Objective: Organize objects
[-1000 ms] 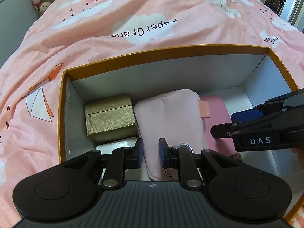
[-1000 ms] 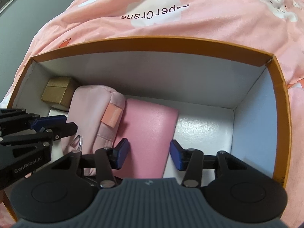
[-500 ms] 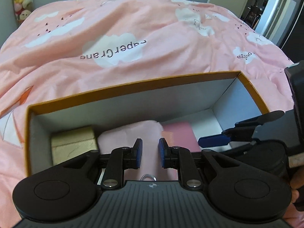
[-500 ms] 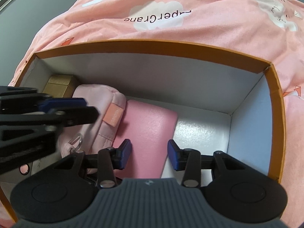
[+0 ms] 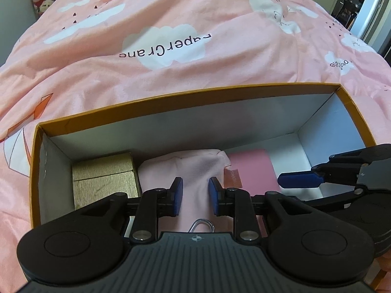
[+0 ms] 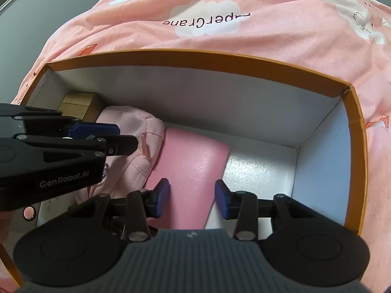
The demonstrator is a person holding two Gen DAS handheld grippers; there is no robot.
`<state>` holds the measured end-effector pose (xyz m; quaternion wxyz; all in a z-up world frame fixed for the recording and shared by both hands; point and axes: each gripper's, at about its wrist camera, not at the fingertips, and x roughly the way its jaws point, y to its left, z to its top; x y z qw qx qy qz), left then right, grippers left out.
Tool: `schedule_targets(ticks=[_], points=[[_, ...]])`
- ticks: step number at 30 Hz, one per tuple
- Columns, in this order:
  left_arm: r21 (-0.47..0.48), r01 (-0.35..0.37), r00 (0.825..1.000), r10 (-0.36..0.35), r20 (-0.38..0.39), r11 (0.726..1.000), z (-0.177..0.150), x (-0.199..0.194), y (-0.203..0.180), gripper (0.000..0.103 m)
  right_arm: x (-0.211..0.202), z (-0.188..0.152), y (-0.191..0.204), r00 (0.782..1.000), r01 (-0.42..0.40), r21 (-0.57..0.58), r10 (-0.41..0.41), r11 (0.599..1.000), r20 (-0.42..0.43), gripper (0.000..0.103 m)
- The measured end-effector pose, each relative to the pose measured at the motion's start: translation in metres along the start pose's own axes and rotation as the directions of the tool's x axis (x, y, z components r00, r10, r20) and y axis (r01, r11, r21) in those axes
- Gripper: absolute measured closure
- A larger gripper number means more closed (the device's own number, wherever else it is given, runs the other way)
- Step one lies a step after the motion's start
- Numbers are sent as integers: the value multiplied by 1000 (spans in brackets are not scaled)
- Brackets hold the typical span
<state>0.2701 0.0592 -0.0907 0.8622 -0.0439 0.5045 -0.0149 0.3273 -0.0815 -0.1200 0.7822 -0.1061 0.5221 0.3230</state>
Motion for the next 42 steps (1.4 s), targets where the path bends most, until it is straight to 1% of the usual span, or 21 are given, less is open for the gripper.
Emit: schedule_targets(ticks=[4, 7, 11, 13, 18, 23, 25, 28, 32, 34, 35, 36, 39, 41, 42], points=[[-12, 29, 999, -29, 34, 999, -2, -7, 4, 74, -5, -2, 3, 1000, 3, -5, -3, 1000, 19, 59], [-7, 42, 997, -42, 61, 999, -4, -18, 3, 74, -14, -4, 11, 998, 37, -33, -35, 999, 49, 59], [11, 61, 994, -62, 90, 998, -11, -41, -2, 74, -33, -9, 18, 996, 46, -53, -42, 997, 83, 59], [19, 77, 990, -79, 116, 997, -17, -58, -6, 74, -47, -14, 20, 993, 46, -56, -39, 997, 107, 59], [24, 123, 977, -125, 172, 992, -33, -102, -17, 74, -88, -35, 30, 985, 40, -53, -30, 998, 170, 59], [55, 183, 965, -190, 181, 982, -60, -133, -33, 74, -129, -72, 42, 971, 26, -46, -15, 999, 239, 59], [65, 211, 960, -219, 175, 975, -75, -142, -41, 74, -143, -88, 45, 963, 37, -35, -26, 999, 267, 59], [66, 260, 953, -267, 145, 963, -95, -149, -52, 74, -163, -118, 44, 956, 39, 17, -42, 999, 289, 59], [100, 303, 947, -311, 80, 948, -122, -144, -68, 74, -180, -157, 43, 953, 46, 92, -71, 995, 294, 59], [105, 318, 945, -324, 39, 942, -136, -138, -75, 74, -185, -174, 40, 953, 72, 132, -107, 989, 285, 59], [99, 323, 945, -327, 25, 941, -142, -136, -77, 73, -186, -182, 37, 953, 78, 163, -122, 984, 278, 62], [100, 332, 942, -334, 7, 938, -148, -133, -79, 73, -187, -190, 35, 953, 78, 191, -129, 978, 272, 65], [119, 343, 939, -343, -22, 932, -162, -125, -85, 72, -189, -213, 29, 958, 81, 252, -145, 964, 248, 68], [130, 350, 937, -348, -37, 928, -172, -122, -91, 65, -187, -227, 28, 959, 104, 272, -169, 957, 228, 70], [131, 363, 932, -360, -45, 923, -177, -121, -94, 63, -184, -232, 28, 959, 118, 280, -182, 953, 215, 71]])
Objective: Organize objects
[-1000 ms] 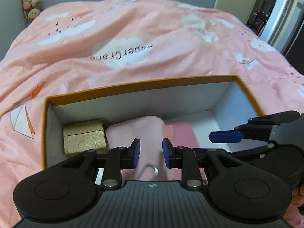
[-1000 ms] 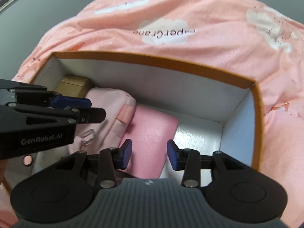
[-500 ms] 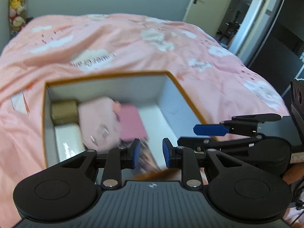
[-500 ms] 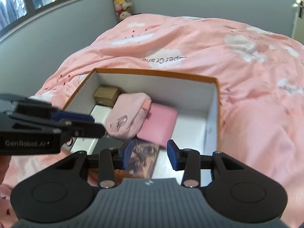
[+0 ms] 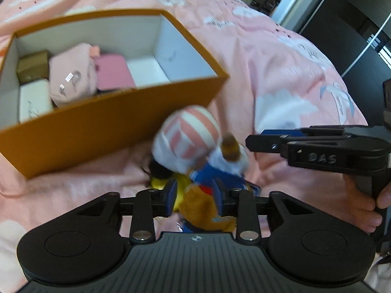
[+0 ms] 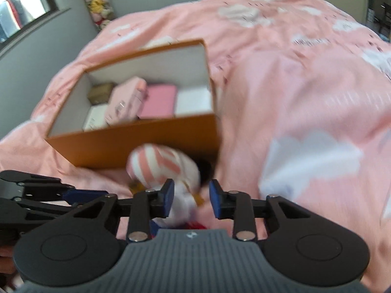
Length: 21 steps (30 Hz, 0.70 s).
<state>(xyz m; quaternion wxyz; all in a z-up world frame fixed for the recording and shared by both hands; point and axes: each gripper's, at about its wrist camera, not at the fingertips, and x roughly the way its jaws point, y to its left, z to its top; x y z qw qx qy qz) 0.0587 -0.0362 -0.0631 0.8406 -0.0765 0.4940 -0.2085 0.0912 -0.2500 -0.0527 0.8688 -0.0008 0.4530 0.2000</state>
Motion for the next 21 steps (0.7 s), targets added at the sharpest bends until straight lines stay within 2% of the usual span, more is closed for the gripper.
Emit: schedule_targets(ticks=[3, 6, 9, 12, 14, 17, 21], points=[[40, 18, 1000, -18, -15, 999, -9, 6, -13, 62, 9, -14, -7, 998, 32, 39, -30, 999, -49, 77], [90, 27, 999, -25, -23, 996, -14, 10, -24, 62, 19, -21, -12, 996, 24, 75, -17, 997, -89, 78], [98, 8, 999, -4, -34, 995, -18, 15, -27, 62, 30, -26, -15, 991, 14, 92, -2, 996, -134, 78], [84, -4, 998, 8, -55, 996, -20, 18, -26, 56, 40, -30, -17, 983, -30, 121, 51, 992, -174, 80], [76, -27, 998, 32, -62, 997, -23, 17, -25, 45, 41, -30, -15, 981, -71, 121, 91, 990, -172, 81], [55, -44, 996, 48, -69, 998, -26, 15, -20, 39, 42, -32, -9, 966, -170, 128, 191, 977, -174, 86], [28, -44, 996, 46, -78, 999, -27, 17, -16, 35, 41, -31, 0, 960, -213, 103, 228, 972, -163, 91]])
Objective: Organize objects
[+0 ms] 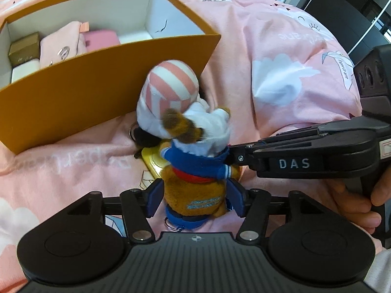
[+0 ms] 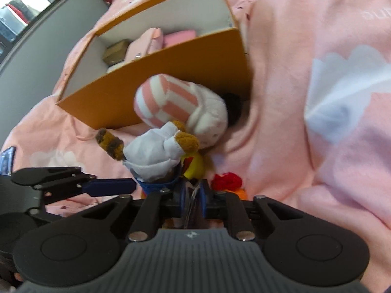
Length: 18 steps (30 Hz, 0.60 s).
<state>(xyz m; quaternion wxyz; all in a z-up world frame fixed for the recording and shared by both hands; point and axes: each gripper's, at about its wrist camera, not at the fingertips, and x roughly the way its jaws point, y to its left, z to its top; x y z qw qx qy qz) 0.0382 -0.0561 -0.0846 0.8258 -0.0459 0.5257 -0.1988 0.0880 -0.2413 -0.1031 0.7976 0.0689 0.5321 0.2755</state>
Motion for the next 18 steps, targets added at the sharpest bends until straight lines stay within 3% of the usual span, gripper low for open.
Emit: schedule_targets(ticks=[4, 11, 14, 18], points=[[9, -19, 1000, 19, -4, 1000, -1, 2, -4, 27, -1, 2, -3, 994, -109, 47, 109, 993, -5, 91], [-113, -30, 999, 32, 14, 993, -3, 2, 14, 27, 6, 4, 1, 989, -142, 79, 144, 987, -23, 90], [-161, -105, 994, 106, -4, 981, -4, 3, 21, 28, 9, 3, 3, 986, -158, 89, 161, 983, -31, 91], [-262, -180, 983, 183, -12, 948, -6, -1, 39, 38, 7, 5, 8, 991, -129, 82, 130, 988, -10, 90]])
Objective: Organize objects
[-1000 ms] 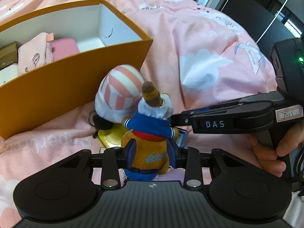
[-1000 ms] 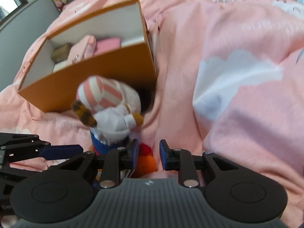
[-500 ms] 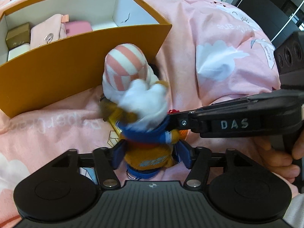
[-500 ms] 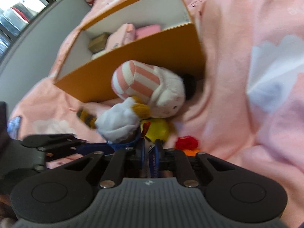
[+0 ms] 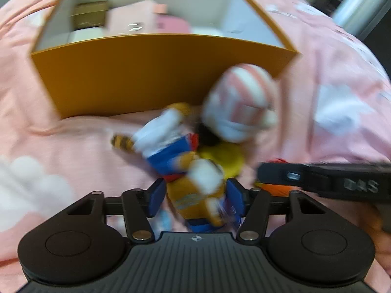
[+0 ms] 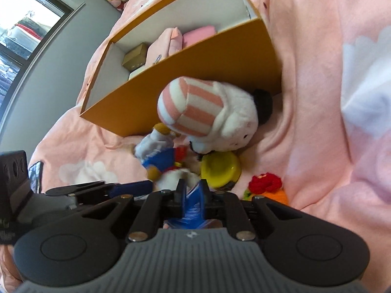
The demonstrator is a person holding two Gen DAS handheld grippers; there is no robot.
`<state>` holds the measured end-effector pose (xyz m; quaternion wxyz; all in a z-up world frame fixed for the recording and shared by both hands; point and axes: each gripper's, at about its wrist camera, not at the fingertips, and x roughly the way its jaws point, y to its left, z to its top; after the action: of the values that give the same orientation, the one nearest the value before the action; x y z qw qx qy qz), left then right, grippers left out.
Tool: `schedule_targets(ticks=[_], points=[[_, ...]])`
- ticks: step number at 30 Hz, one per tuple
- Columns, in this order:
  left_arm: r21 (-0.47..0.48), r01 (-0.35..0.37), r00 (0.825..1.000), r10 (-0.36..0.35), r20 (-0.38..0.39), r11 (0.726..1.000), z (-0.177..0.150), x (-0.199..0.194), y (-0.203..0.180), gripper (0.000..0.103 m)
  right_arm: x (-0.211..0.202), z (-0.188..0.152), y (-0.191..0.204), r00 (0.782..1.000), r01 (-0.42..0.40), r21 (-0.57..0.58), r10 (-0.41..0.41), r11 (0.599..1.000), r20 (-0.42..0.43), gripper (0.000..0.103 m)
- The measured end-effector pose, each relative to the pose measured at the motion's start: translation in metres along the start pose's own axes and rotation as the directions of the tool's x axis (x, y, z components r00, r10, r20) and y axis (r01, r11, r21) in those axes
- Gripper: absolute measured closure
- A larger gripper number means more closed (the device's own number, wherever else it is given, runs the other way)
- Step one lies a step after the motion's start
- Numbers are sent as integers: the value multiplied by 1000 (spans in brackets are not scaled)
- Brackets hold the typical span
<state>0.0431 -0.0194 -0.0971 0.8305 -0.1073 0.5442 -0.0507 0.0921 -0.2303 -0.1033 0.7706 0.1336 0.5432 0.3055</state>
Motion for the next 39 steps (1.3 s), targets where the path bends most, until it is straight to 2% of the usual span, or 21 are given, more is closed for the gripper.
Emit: schedule_targets(ticks=[3, 5, 6, 7, 8, 11, 14, 18, 20, 21, 23, 25, 27, 31, 36, 39], points=[[-63, 33, 999, -34, -17, 998, 2, 3, 10, 38, -3, 3, 6, 999, 40, -43, -39, 998, 25, 89], [-83, 45, 999, -47, -19, 996, 3, 4, 13, 38, -4, 7, 14, 995, 92, -125, -86, 988, 50, 86], [-101, 51, 998, -53, -22, 994, 3, 5, 14, 38, -5, 9, 20, 990, 132, -181, -121, 975, 68, 76], [-120, 59, 998, -62, -23, 991, 4, 5, 17, 38, -6, 11, 27, 983, 179, -253, -160, 951, 93, 70], [-140, 66, 997, -70, -24, 988, 5, 6, 20, 37, -4, 14, 29, 976, 213, -319, -186, 923, 113, 62], [-198, 87, 995, -96, -38, 976, 7, 9, 27, 36, -9, 16, 31, 963, 269, -518, -227, 812, 143, 57], [-233, 96, 992, -111, -53, 968, 9, 14, 30, 35, -3, 23, 30, 959, 275, -676, -250, 684, 137, 53], [-233, 83, 992, -102, -68, 969, 11, 18, 27, 33, 7, 29, 28, 957, 254, -826, -256, 503, 138, 36], [-229, 78, 992, -98, -76, 970, 12, 19, 26, 31, 15, 34, 27, 962, 221, -868, -246, 445, 119, 36], [-228, 76, 992, -96, -80, 971, 13, 20, 26, 31, 19, 37, 27, 966, 200, -877, -239, 437, 102, 36], [-224, 74, 992, -95, -83, 972, 13, 21, 26, 31, 27, 44, 26, 974, 158, -885, -219, 438, 66, 36], [-222, 77, 992, -97, -84, 972, 12, 21, 26, 32, 34, 49, 24, 982, 117, -882, -187, 457, 33, 35], [-223, 85, 991, -106, -83, 971, 11, 22, 28, 33, 41, 53, 23, 987, 83, -865, -159, 495, 3, 32], [-224, 109, 989, -129, -76, 969, 10, 21, 31, 38, 51, 58, 21, 994, 26, -811, -100, 585, -40, 33], [-225, 131, 986, -150, -68, 966, 8, 20, 36, 40, 46, 51, 27, 996, 38, -772, -85, 635, -22, 38], [-221, 140, 986, -157, -62, 965, 6, 17, 37, 43, 36, 52, 30, 997, 29, -696, -67, 717, -28, 39]])
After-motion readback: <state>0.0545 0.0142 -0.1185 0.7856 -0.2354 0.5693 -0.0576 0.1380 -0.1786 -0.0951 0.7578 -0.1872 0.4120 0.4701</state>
